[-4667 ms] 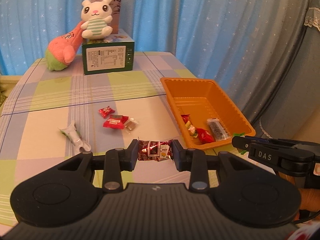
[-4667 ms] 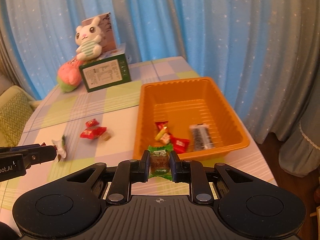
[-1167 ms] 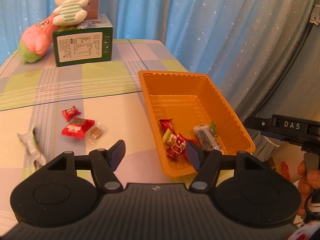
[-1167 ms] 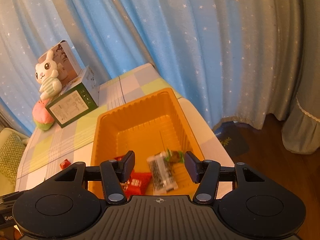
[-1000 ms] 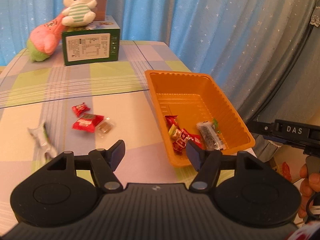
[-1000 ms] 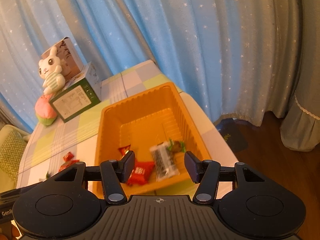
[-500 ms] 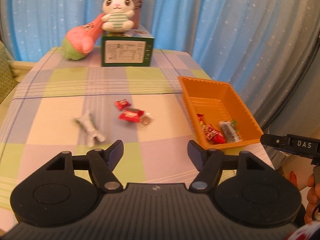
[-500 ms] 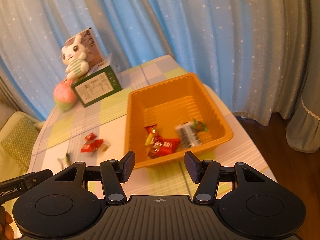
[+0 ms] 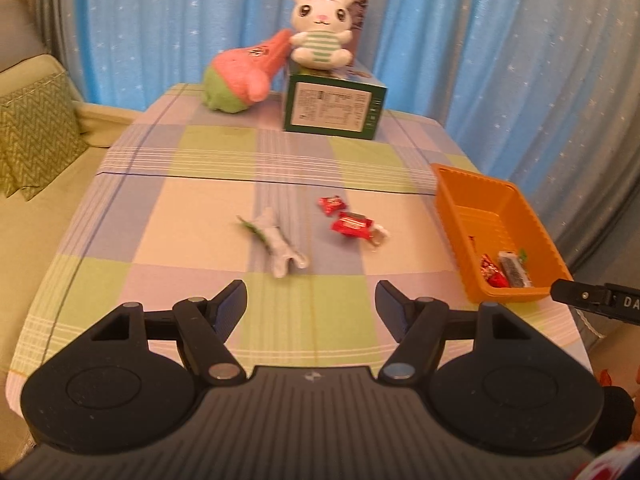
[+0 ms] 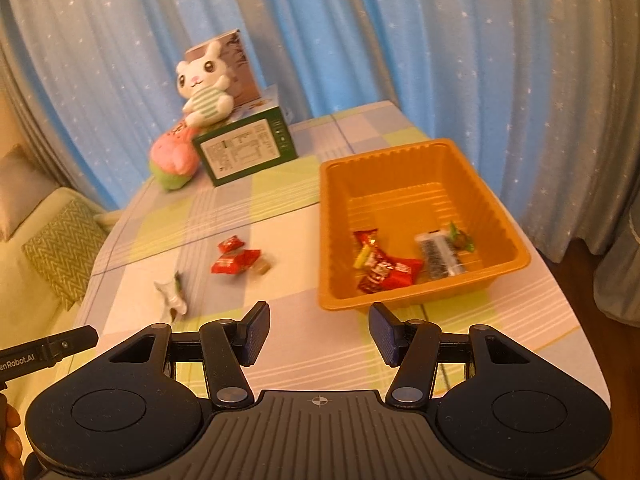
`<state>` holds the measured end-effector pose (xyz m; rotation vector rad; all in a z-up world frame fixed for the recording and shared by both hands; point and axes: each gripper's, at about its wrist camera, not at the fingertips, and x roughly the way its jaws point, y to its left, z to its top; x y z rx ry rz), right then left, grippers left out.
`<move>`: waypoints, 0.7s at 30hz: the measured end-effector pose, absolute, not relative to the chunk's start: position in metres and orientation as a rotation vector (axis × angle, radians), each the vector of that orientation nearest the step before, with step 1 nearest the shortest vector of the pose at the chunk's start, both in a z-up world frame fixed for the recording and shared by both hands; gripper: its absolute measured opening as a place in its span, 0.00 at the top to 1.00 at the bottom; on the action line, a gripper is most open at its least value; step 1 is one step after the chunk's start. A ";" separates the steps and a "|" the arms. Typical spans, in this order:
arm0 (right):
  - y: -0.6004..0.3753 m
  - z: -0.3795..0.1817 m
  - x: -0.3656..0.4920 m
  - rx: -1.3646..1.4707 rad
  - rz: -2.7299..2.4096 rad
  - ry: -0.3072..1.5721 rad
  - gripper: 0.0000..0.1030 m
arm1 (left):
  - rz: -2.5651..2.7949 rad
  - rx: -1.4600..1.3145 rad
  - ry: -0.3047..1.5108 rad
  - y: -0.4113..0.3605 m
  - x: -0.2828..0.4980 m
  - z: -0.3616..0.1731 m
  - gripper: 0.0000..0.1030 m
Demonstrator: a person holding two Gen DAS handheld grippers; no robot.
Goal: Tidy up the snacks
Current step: 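Withdraw both open tools from the tray toward the remaining snacks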
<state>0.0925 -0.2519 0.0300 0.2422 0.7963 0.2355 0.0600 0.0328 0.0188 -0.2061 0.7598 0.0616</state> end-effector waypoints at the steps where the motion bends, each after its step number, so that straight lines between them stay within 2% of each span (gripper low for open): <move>1: -0.249 0.030 0.093 0.239 0.240 0.797 0.46 | 0.067 -0.209 0.759 0.035 0.059 0.019 0.34; 21: -0.199 0.018 0.106 0.183 0.314 0.811 0.47 | 0.119 -0.244 0.763 0.066 0.063 0.010 0.34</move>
